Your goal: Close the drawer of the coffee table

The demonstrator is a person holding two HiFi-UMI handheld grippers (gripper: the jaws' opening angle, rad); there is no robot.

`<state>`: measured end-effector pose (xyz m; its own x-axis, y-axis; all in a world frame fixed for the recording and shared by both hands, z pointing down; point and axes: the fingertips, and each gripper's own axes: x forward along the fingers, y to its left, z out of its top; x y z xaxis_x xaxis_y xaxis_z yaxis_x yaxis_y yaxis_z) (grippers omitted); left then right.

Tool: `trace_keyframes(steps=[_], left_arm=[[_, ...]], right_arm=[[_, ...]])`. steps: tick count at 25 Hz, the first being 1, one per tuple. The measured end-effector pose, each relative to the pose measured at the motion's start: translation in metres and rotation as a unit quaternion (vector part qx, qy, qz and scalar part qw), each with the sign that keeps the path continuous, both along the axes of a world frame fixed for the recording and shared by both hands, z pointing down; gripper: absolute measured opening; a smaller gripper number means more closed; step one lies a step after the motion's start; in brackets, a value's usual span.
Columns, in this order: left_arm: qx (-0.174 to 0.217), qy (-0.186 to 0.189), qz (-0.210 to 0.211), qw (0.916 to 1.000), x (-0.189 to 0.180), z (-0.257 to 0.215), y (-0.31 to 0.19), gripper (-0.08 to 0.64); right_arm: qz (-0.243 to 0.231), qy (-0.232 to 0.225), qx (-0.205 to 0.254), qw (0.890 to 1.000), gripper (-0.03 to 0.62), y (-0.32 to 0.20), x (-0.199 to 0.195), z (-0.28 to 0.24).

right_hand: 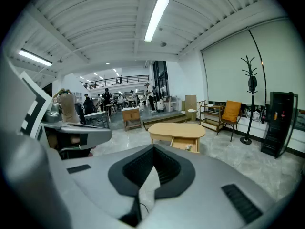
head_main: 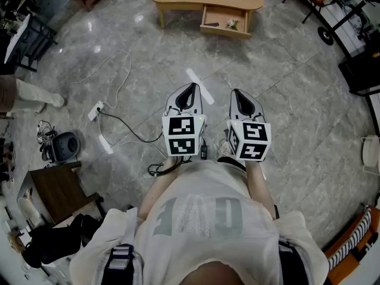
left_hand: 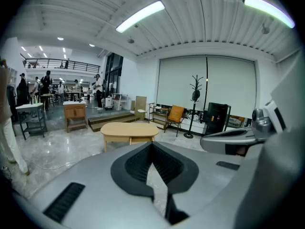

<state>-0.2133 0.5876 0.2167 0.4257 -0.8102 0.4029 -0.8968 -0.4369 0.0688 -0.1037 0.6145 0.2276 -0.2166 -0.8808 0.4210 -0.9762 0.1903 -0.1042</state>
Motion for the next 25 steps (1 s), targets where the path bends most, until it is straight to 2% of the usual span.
trace_keyframes(steps=[11,19,25], left_arm=[[-0.009,-0.011,-0.010,0.9999,0.011,0.009,-0.002,0.008],[-0.004,-0.008,-0.049,0.9988,0.043,0.011,-0.010,0.008],[0.011,0.005,-0.069,0.9975,0.061,0.003,-0.022,0.008]], right_arm=[[-0.002,-0.010,-0.009,1.000,0.006,-0.001,0.021,0.011],[-0.012,-0.052,-0.005,0.999,0.006,-0.004,0.071,0.015],[-0.033,-0.049,-0.012,0.998,0.006,-0.012,0.095,0.028]])
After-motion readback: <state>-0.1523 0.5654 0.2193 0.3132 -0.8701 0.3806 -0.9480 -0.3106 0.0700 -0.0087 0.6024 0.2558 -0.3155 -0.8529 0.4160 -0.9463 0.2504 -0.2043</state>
